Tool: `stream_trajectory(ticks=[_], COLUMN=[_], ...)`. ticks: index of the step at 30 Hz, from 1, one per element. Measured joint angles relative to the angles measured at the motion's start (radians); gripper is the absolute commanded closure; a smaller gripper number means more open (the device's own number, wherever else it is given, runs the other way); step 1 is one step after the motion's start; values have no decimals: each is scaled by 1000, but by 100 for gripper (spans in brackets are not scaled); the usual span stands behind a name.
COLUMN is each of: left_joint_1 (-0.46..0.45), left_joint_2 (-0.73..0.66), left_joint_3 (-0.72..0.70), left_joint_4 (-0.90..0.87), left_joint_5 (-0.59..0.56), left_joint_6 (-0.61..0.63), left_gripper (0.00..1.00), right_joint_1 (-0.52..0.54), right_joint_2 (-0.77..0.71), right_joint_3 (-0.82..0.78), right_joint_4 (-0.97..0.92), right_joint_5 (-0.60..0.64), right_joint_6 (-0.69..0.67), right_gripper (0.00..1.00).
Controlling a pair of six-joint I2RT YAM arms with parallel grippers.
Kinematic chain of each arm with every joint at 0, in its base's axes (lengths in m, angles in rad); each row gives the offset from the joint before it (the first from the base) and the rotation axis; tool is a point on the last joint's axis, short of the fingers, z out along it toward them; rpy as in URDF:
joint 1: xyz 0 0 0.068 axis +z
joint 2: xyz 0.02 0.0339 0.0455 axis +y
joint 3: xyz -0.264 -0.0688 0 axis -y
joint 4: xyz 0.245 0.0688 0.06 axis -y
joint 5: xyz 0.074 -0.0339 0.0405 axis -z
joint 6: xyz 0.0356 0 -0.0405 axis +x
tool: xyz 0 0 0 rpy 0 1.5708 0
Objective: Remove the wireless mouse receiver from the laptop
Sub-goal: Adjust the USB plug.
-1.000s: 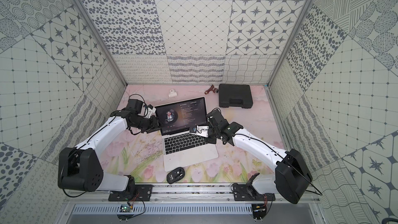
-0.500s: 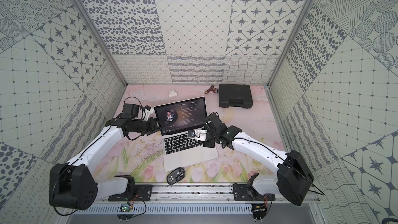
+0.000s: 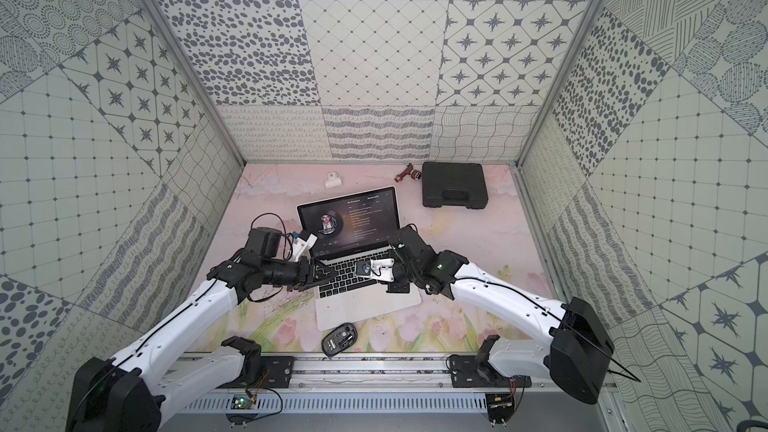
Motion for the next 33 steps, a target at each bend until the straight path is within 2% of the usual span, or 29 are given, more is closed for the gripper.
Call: stream_trajectory(ticks=[5,15,27,33], left_joint_1=[-79,-207,-259,-263], left_joint_2=[-8,71,142,156], left_joint_3=[-56,-21,-7,-5], left_joint_4=[111,251,338,352], left_joint_5=[45,88,84,78], left_joint_6=[-102,-165,-193,-201], left_gripper=[50,57,66,74], right_joint_1=[27,72,94,101], right_joint_2=[0,5,27,29], right_joint_3=[-6,7,26,27], right_joint_4=[-1,-2,0,-1], right_joint_5=[-2,-6,-5,-6], right_joint_6=[10,25,35,37], right_gripper=[79,79,79,79])
